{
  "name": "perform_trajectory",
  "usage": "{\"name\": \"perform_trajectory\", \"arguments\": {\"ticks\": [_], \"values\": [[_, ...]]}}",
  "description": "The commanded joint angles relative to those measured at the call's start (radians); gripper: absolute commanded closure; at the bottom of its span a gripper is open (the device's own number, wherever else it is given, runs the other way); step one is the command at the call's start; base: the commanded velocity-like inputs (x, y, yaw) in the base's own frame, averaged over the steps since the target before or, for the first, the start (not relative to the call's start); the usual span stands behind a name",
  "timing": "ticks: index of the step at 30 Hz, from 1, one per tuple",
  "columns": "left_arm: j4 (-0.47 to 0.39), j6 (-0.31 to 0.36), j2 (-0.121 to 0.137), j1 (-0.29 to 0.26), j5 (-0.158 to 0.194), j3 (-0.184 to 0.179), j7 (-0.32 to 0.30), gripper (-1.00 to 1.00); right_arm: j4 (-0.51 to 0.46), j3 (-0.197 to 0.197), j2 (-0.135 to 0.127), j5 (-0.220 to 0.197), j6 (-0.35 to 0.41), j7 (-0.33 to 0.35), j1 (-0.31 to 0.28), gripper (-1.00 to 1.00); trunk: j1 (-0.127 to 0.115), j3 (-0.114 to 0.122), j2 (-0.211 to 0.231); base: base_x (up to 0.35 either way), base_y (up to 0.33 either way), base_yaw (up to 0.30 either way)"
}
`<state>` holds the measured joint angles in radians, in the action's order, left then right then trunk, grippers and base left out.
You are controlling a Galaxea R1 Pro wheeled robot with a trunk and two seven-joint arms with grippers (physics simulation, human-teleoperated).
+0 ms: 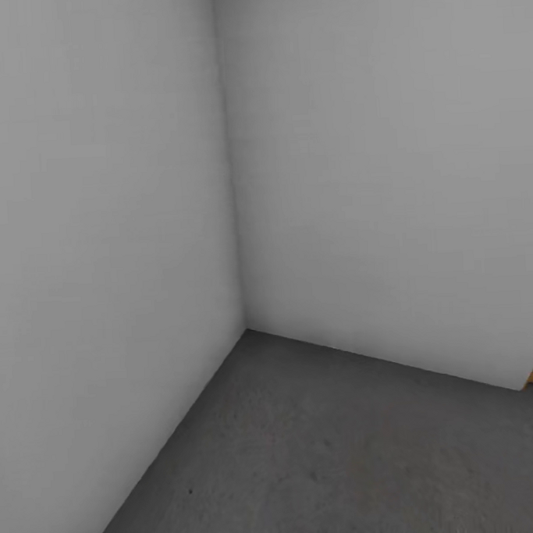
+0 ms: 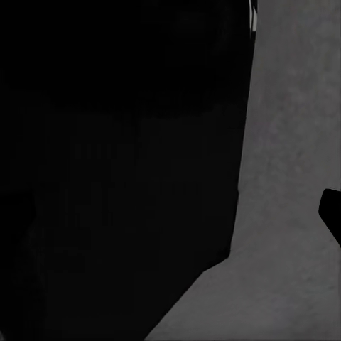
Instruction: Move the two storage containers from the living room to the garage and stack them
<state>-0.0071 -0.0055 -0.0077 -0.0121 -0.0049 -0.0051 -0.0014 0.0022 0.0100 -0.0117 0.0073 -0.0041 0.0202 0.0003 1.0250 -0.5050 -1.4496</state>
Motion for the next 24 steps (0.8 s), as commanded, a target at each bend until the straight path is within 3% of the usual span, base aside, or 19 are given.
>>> {"name": "perform_trajectory", "arguments": {"ticks": [1,24], "values": [[0.0,-0.001,0.0,0.0,-0.001,-0.001,0.0,-1.0,0.0,0.001,0.001,0.001,0.0,0.002,0.0,-1.0,0.0,-0.002,0.0,0.0,0.0,-0.202],[-0.022,-0.001,-0.017,-0.002,-0.003,-0.003,0.0,-1.0,-0.002,-0.002,0.002,-0.001,-0.001,0.002,0.0,-1.0,0.0,-0.029,0.0,0.0,0.0,-0.208]]}}
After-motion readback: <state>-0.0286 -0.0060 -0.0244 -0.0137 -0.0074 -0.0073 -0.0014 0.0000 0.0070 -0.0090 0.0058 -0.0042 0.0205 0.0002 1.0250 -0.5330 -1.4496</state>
